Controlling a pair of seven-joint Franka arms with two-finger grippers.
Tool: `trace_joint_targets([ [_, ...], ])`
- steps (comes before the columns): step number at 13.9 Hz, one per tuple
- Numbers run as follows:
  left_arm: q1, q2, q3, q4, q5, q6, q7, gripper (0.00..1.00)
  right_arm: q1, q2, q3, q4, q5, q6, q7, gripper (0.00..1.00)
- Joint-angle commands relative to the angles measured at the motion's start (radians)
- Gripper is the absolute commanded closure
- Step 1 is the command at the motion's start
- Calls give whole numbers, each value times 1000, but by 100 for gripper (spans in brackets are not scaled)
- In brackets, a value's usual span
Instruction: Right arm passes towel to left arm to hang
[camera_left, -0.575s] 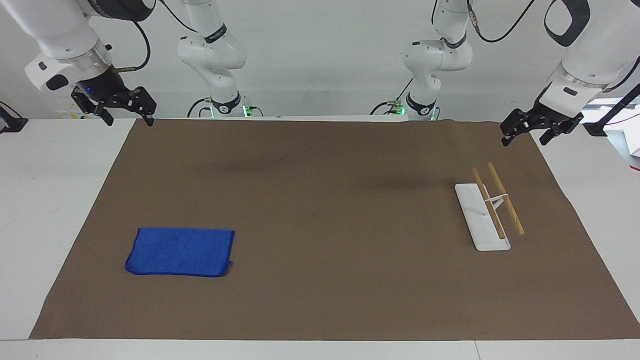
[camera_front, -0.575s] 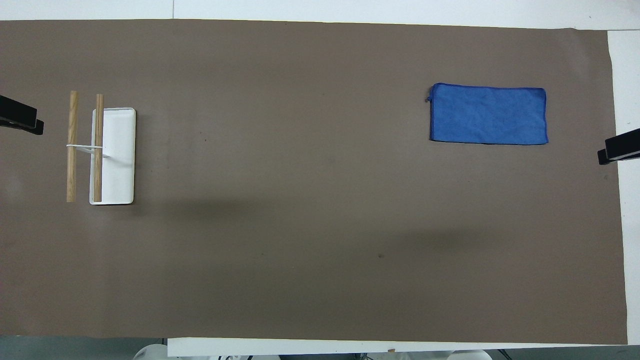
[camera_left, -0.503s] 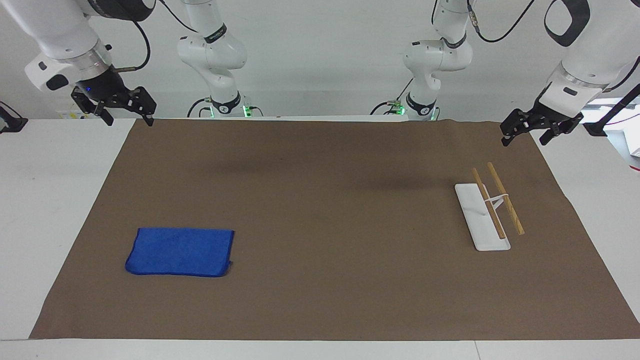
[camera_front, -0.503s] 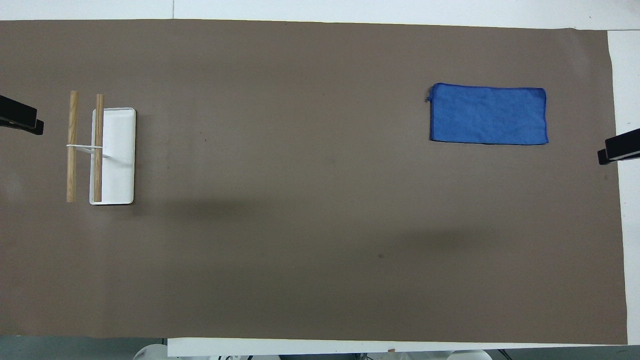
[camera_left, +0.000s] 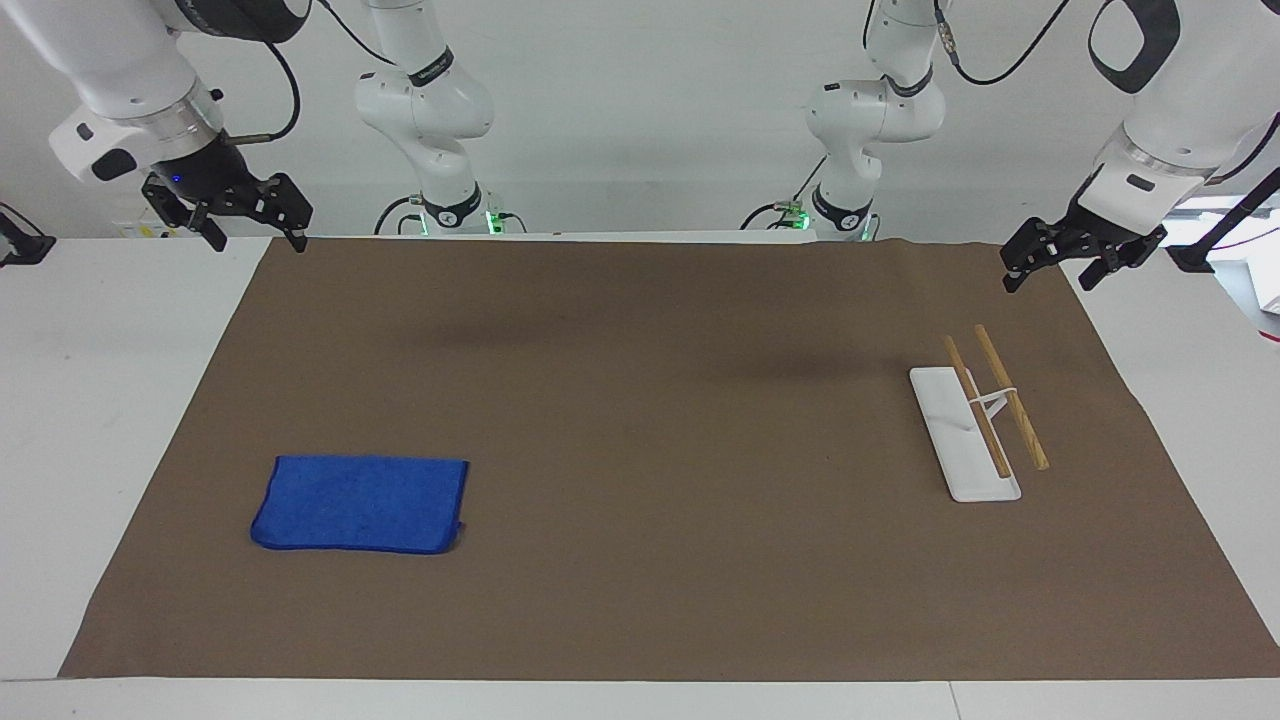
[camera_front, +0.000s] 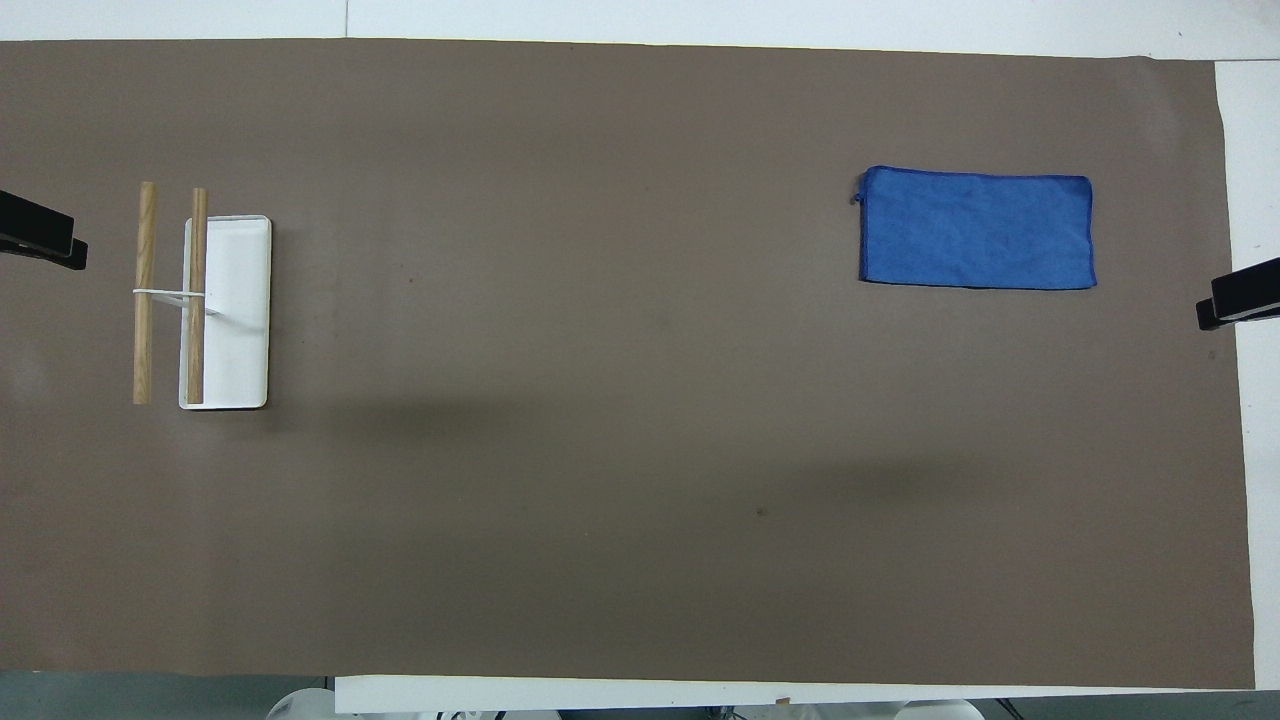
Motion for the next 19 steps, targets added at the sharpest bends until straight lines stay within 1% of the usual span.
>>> trace_joint_targets([
  [1, -5, -17, 7, -14, 3, -10, 4, 0, -10, -10, 7, -21, 7, 13, -36, 0],
  [3, -5, -17, 7, -14, 3, -10, 4, 0, -2, 0, 7, -78, 9, 130, -34, 0],
  [5, -5, -17, 7, -14, 3, -10, 4, 0, -1, 33, 9, -169, 10, 264, -31, 0],
  [7, -5, -17, 7, -14, 3, -10, 4, 0, 36, 88, 9, -226, 10, 374, 4, 0],
  [9, -5, -17, 7, -14, 3, -10, 4, 0, 47, 156, 10, -281, 10, 496, 48, 0],
  [12, -5, -17, 7, -14, 3, -10, 4, 0, 47, 266, 10, -294, 10, 673, 49, 0],
  [13, -5, -17, 7, -14, 3, -10, 4, 0, 44, 300, 10, -291, 10, 716, 41, 0],
  [15, -5, -17, 7, -14, 3, -10, 4, 0, 42, 343, 10, -289, 10, 757, 39, 0],
  [18, -5, -17, 7, -14, 3, -10, 4, 0, 47, 432, 10, -318, 10, 907, 47, 5],
  [19, -5, -17, 7, -14, 3, -10, 4, 0, 47, 449, 10, -320, 10, 929, 45, 6],
])
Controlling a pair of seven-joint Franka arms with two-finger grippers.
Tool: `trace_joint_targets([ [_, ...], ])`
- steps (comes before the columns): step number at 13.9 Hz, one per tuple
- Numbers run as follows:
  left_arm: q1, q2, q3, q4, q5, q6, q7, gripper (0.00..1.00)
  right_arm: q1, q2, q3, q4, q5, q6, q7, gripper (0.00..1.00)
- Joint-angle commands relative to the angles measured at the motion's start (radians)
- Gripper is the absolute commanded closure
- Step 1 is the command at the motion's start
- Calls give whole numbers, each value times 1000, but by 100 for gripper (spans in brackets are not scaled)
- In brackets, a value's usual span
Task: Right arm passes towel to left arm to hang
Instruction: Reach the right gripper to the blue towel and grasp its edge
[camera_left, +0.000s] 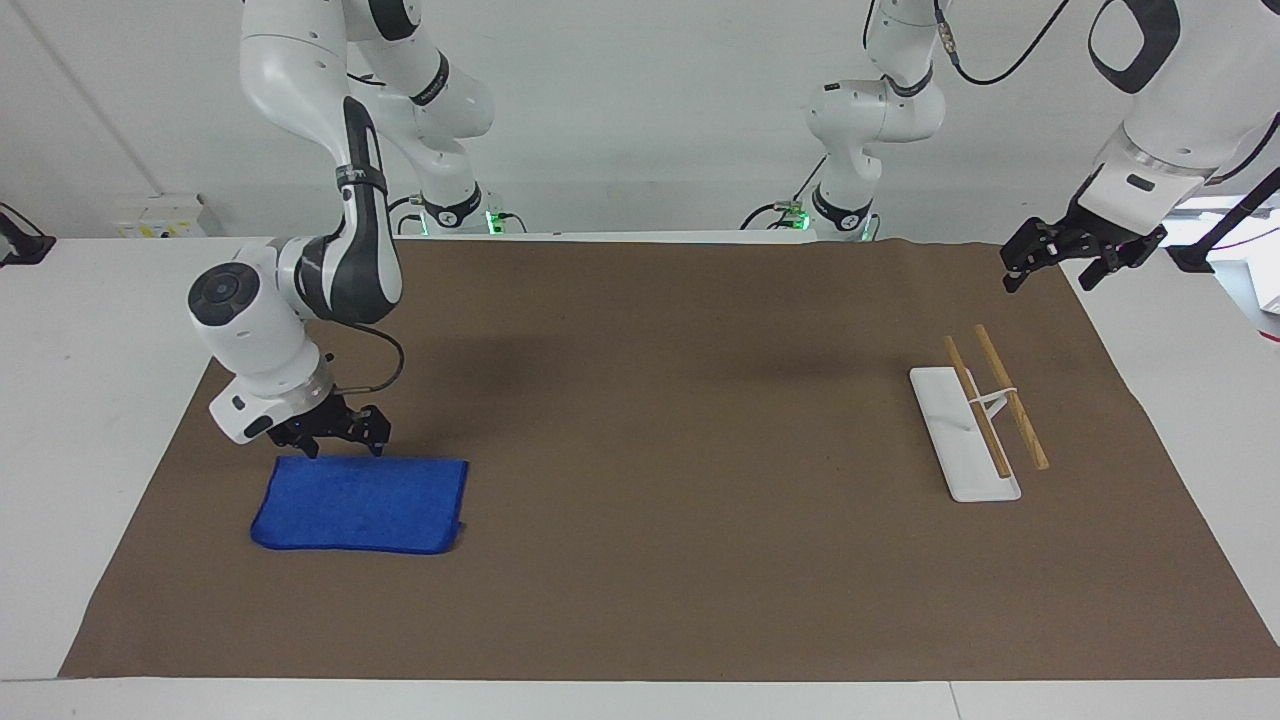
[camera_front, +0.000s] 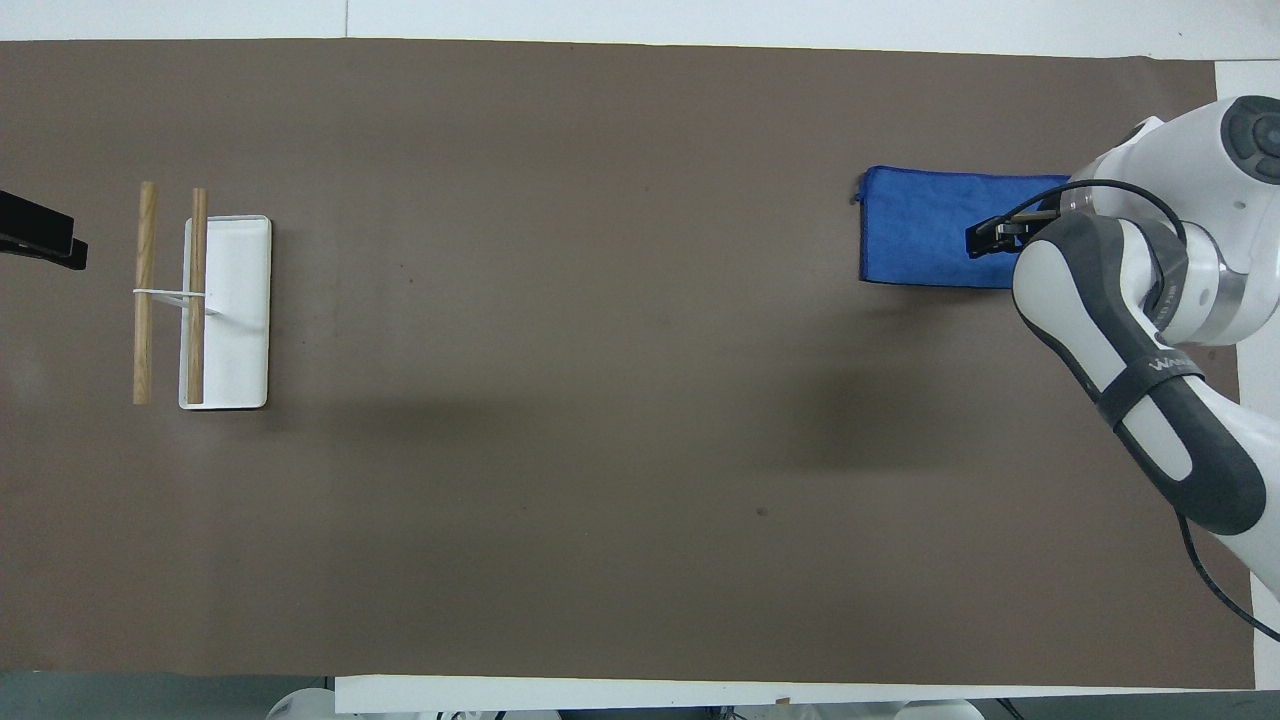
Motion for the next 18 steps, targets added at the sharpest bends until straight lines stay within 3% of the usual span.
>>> trace_joint_targets([
  [1, -5, -17, 7, -14, 3, -10, 4, 0, -9, 43, 9, -13, 8, 62, 4, 7],
  [9, -5, -17, 7, -14, 3, -10, 4, 0, 4, 40, 9, -44, 8, 63, -5, 14],
  [10, -5, -17, 7, -14, 3, -10, 4, 0, 4, 40, 9, -44, 8, 63, -10, 20],
  [11, -5, -17, 7, -14, 3, -10, 4, 0, 2, 40, 9, -44, 8, 63, -22, 30],
  [14, -5, -17, 7, -14, 3, -10, 4, 0, 2, 38, 9, -44, 8, 59, -42, 75],
  [15, -5, -17, 7, -14, 3, -10, 4, 0, 2, 38, 9, -44, 7, 59, -75, 86],
  [17, -5, -17, 7, -14, 3, -11, 4, 0, 2, 38, 9, -39, 7, 51, -108, 100],
  [18, -5, -17, 7, -14, 3, -10, 4, 0, 4, 38, 9, -25, 7, 25, -108, 100],
])
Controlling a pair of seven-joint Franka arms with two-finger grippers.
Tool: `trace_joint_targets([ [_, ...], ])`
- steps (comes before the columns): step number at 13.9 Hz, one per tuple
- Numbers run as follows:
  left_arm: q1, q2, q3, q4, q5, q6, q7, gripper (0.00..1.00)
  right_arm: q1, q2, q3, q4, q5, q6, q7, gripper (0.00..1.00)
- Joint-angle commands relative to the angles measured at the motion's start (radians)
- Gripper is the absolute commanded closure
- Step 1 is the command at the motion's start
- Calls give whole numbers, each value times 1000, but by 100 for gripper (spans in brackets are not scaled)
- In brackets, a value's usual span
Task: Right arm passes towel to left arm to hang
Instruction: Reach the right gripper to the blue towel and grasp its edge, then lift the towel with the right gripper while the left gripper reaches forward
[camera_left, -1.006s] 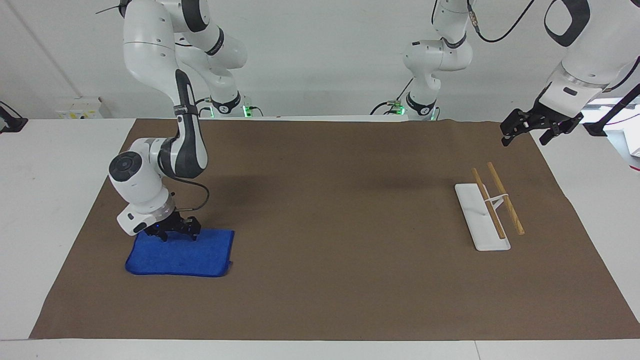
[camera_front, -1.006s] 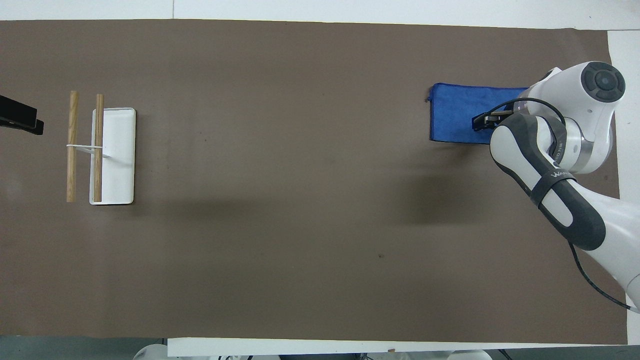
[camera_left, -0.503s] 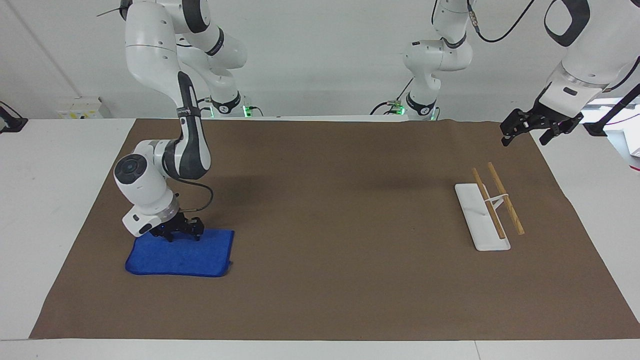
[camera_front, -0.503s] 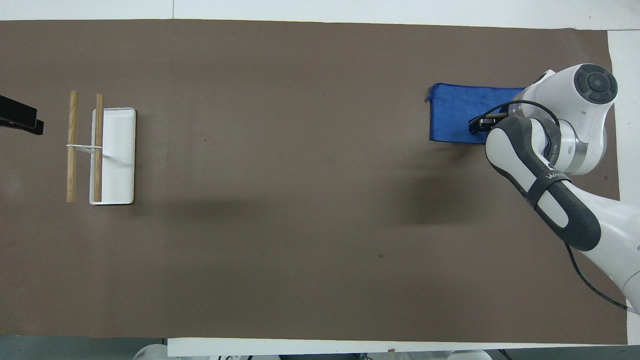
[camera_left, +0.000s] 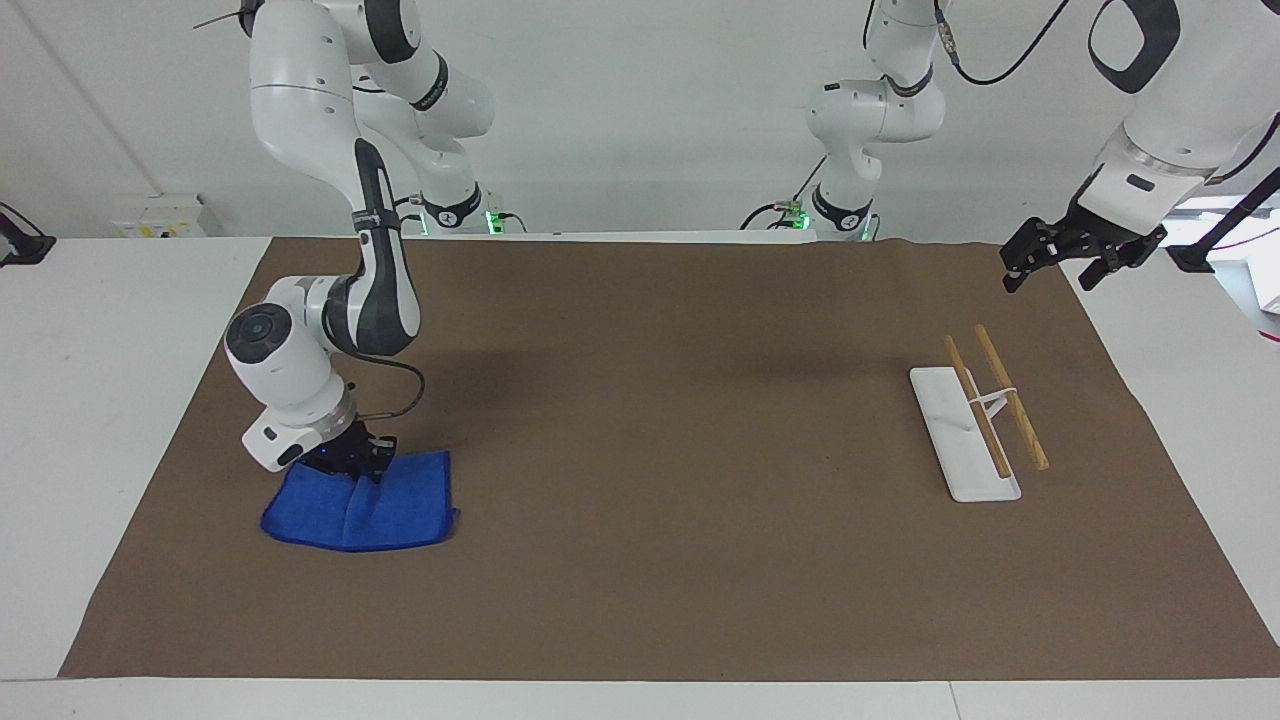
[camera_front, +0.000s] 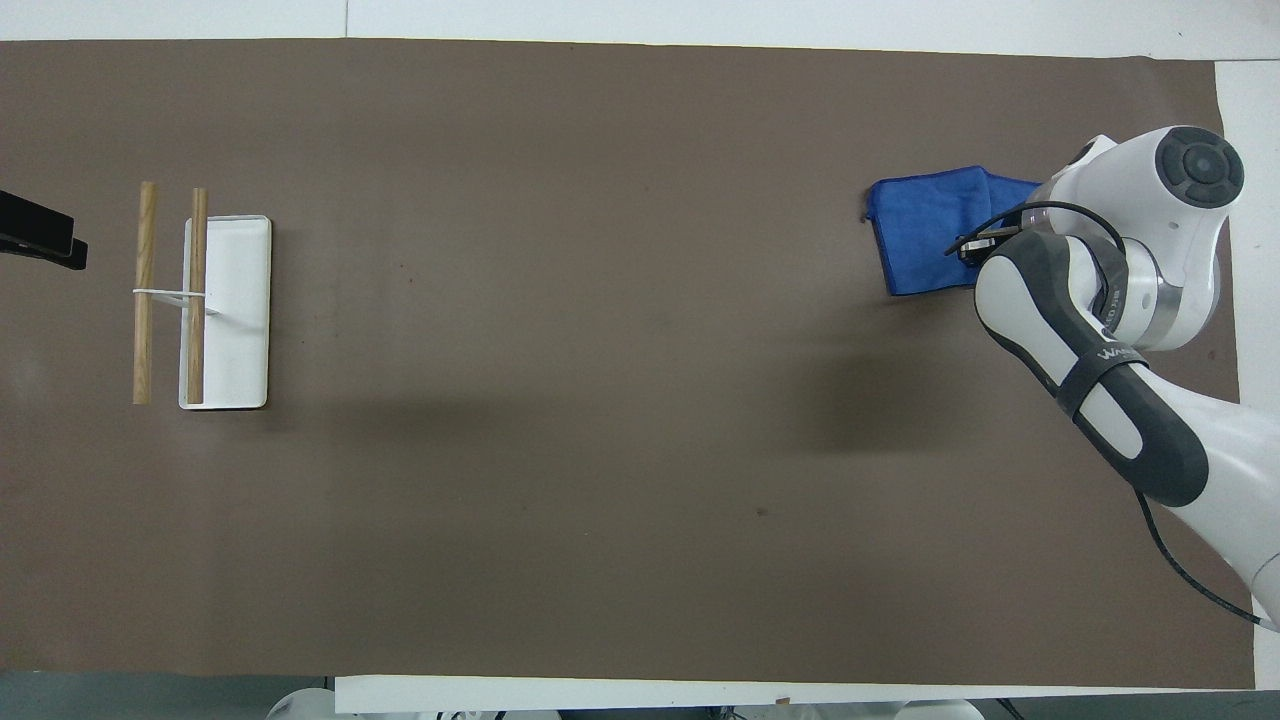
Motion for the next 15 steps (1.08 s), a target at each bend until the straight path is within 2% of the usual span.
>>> trace_joint_targets([
  [1, -5, -17, 7, -14, 3, -9, 4, 0, 0, -8, 12, 27, 9, -91, -32, 100],
  [4, -5, -17, 7, -14, 3, -9, 4, 0, 2, -51, 83, 169, 56, -338, 39, 100],
  [7, -8, -20, 9, -17, 3, -35, -9, 0, 2, -72, 164, 253, 203, -507, 210, 100],
  [9, -3, -32, 12, -31, 3, -68, -36, 0, 5, -110, 207, 254, 396, -529, 386, 100],
  [11, -3, -35, 13, -43, 4, -71, -79, 0, 40, -123, 244, 254, 507, -520, 547, 100],
  [14, -34, -97, -2, -170, 4, 7, -350, 0, 121, -129, 255, 251, 732, -455, 723, 100],
  [15, -77, -114, -4, -210, 4, 38, -443, 0, 144, -129, 255, 250, 792, -426, 781, 100],
])
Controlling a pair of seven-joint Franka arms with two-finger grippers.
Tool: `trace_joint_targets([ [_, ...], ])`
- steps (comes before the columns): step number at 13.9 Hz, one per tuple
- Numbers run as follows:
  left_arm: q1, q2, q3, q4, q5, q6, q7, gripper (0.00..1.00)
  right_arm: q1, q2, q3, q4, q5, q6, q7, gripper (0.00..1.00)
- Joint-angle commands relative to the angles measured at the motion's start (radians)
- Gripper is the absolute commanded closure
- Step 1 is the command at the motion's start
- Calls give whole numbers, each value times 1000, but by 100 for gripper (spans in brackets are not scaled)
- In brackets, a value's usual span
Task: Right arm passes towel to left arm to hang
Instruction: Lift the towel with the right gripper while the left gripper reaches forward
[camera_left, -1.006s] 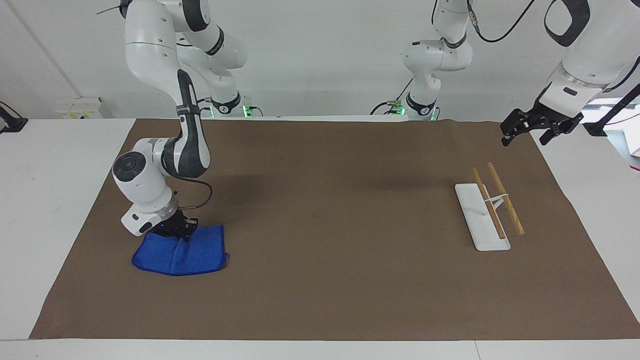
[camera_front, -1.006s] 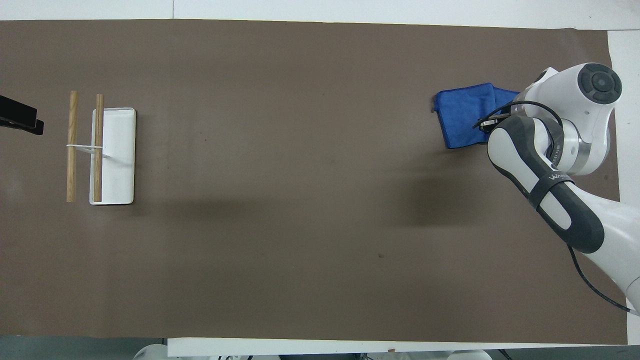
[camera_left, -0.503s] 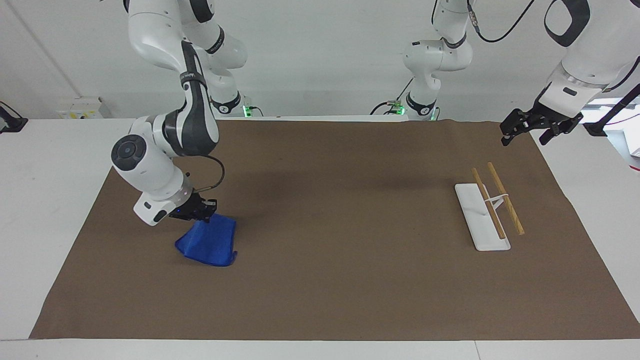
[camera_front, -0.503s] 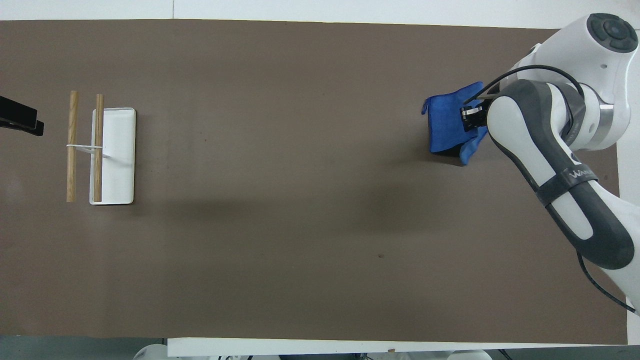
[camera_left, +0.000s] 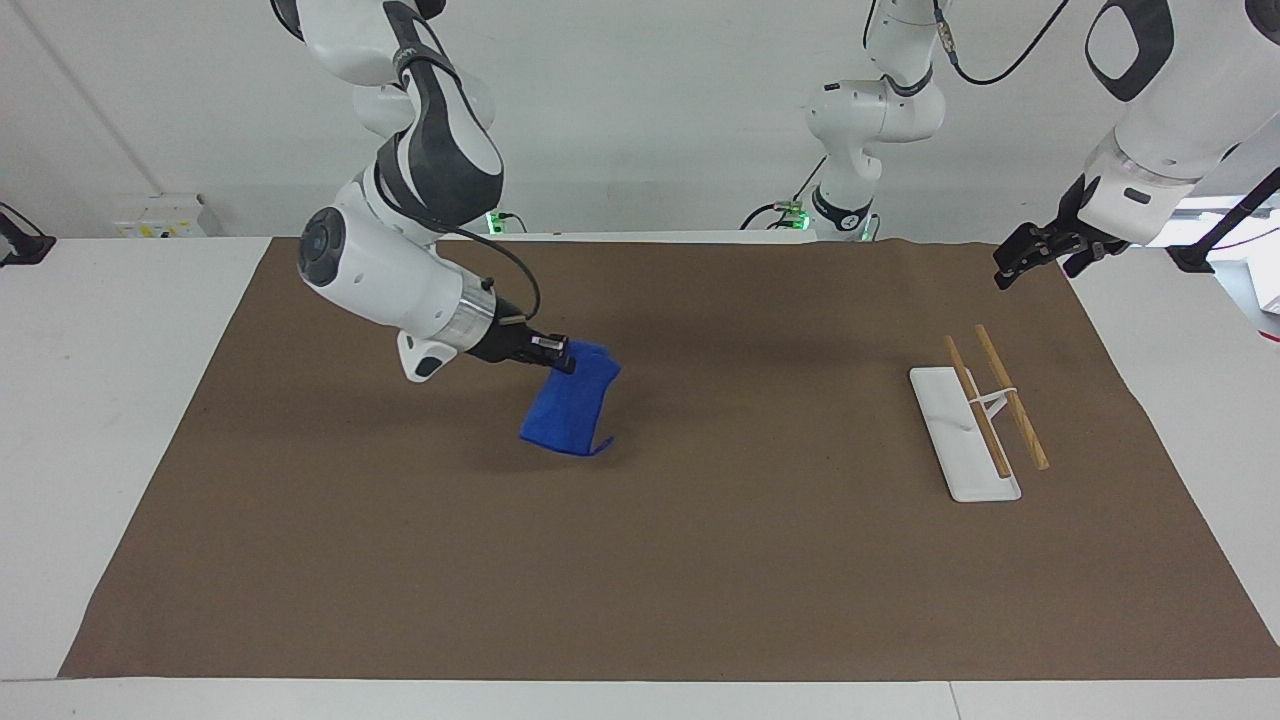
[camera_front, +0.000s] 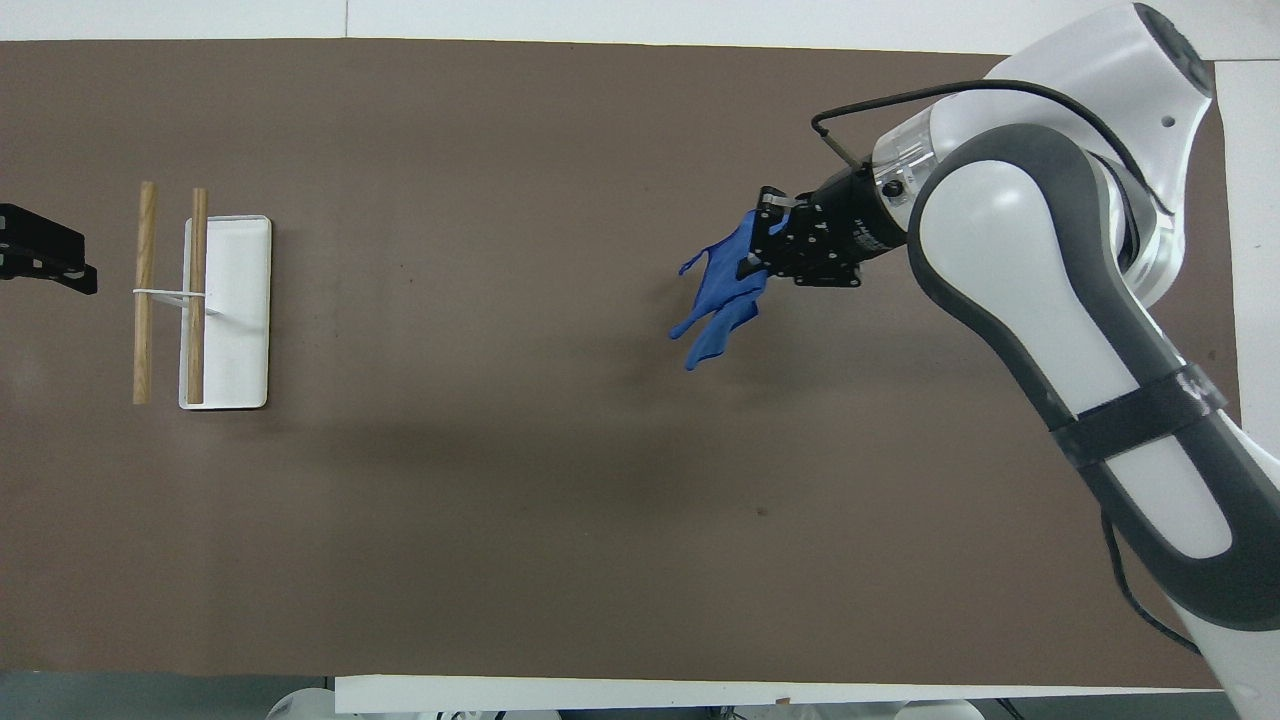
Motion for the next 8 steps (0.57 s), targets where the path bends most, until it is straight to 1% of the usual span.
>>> trace_joint_targets([
  [1, -99, -94, -2, -153, 6, 97, -292, 0, 59, -3, 2, -3, 150, 73, 142, 100],
  [3, -187, -95, -3, -164, 2, 165, -602, 0, 124, -3, 2, -7, 219, 135, 190, 100],
  [5, -253, -91, -3, -164, -42, 272, -869, 0, 193, -3, 2, -12, 290, 236, 251, 100],
  [6, -284, -86, -3, -162, -50, 300, -993, 0, 213, -3, 2, -14, 311, 277, 288, 100],
  [8, -343, -77, -3, -162, -53, 338, -1147, 0, 233, -1, 2, -15, 392, 328, 337, 100],
])
